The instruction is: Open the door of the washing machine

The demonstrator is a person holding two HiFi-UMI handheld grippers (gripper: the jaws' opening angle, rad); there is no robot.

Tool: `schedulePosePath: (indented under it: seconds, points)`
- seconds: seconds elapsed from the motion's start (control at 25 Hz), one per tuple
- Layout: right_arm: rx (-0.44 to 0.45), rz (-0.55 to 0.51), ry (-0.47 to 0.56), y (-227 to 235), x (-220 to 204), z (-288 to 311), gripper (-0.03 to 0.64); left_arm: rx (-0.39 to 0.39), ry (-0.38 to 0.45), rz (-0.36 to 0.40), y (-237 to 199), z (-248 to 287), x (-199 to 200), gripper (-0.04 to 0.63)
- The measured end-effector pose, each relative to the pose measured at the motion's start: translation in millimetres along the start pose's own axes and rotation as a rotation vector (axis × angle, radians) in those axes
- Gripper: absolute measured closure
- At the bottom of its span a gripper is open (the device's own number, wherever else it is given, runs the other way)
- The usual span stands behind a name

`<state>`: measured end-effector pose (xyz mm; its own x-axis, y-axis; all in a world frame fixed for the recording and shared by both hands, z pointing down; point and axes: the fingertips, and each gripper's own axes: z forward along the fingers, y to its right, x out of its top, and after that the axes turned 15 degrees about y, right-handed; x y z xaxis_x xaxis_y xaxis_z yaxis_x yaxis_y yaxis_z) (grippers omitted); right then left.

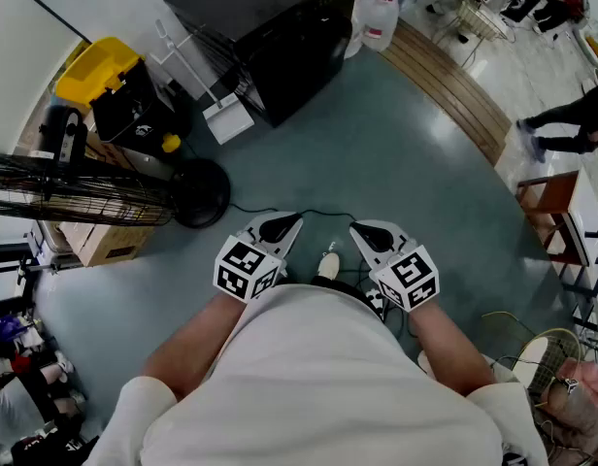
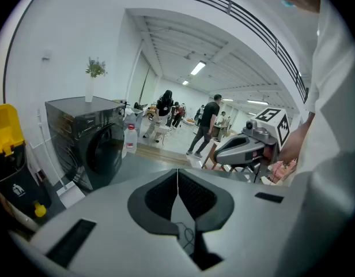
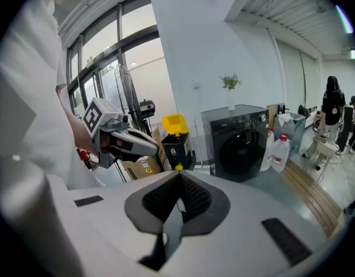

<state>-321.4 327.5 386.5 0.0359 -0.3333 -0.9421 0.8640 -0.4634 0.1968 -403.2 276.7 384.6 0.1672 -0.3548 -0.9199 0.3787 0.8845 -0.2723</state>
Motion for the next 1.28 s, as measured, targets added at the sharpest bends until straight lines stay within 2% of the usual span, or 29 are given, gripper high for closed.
schedulePosePath:
  seconds: [0.56, 0.64, 0.68, 0.92, 1.0, 1.08, 1.28]
  points:
    - [-0.021, 0.036, 0.024, 38, -16, -42, 0.606, 0.117, -0.001, 0.021, 4, 48, -11, 0.575]
    - [-0.039, 0.036, 0.031, 50, -13, -43, 0.523, 0.127, -0.003, 0.028, -7, 61, -9, 0.575]
    - [-0.050, 0.042, 0.038, 57, -11, -43, 0.522, 0.137, -0.002, 0.032, -14, 68, -8, 0.575]
    - [-0.111, 0.059, 0.025, 103, -7, -42, 0.532, 0.237, 0.003, 0.036, -89, 128, -10, 0.567]
    - [-0.131, 0.056, 0.014, 120, -4, -48, 0.540, 0.296, -0.001, 0.021, -119, 147, -13, 0.507]
    - [-0.147, 0.055, -0.001, 139, 1, -58, 0.543, 0.363, 0.003, -0.015, -148, 164, -15, 0.500]
    - [-0.147, 0.071, -0.083, 199, 12, -36, 0.549, 0.470, -0.034, -0.026, -249, 219, -22, 0.500]
